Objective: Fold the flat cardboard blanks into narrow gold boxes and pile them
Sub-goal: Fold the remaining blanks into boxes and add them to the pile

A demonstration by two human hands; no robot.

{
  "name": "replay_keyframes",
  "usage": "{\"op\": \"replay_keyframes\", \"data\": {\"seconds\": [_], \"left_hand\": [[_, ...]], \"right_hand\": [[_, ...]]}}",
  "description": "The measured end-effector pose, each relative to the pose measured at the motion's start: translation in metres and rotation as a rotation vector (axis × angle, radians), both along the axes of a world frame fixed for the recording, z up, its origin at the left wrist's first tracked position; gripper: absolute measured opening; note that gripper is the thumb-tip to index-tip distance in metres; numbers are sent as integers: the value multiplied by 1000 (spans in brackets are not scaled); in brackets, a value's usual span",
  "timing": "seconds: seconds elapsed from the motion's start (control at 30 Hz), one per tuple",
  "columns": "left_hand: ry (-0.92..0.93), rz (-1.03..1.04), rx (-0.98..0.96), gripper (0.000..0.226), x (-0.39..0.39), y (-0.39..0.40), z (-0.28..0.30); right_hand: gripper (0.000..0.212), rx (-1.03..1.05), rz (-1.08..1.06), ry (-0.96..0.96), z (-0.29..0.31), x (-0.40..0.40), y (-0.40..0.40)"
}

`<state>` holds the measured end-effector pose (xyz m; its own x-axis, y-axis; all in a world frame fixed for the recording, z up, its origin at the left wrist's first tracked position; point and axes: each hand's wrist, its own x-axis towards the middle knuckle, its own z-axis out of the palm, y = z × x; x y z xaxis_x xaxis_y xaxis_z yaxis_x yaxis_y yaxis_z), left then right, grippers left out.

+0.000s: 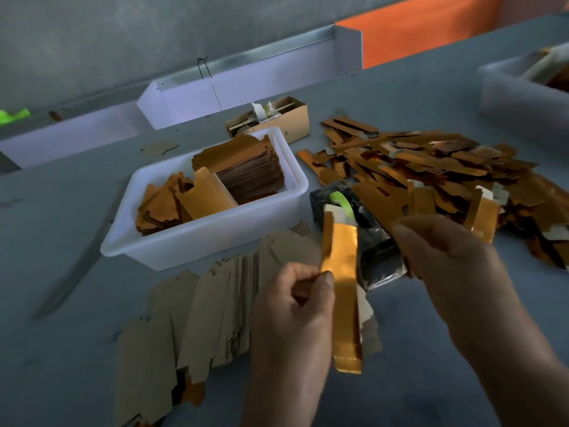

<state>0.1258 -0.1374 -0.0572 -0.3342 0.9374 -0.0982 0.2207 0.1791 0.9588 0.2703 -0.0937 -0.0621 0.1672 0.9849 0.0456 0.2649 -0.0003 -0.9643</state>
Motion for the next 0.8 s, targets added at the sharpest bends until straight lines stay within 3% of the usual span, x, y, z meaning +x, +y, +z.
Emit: {"op": "replay_keyframes", "data": {"seconds": [0.17,0.5,0.57,0.7,0.8], "left_hand": [[-125,46,20,11,-2,13,-4],[-150,56,-36,11,7,22,-14],[-141,58,-47,12,6,22,-16],[-137,42,-22,11,5,22,-19],[-167,29,-26,9,3,22,-19]], "right_hand": [[5,-147,142,-82,-11,7,30],[12,-142,179,-174,-14,-1,42],[13,-112,159,-108,-13,-3,40],[7,-184,134,270,-9,-2,31],[8,-122,78,143,-12,4,24]]}}
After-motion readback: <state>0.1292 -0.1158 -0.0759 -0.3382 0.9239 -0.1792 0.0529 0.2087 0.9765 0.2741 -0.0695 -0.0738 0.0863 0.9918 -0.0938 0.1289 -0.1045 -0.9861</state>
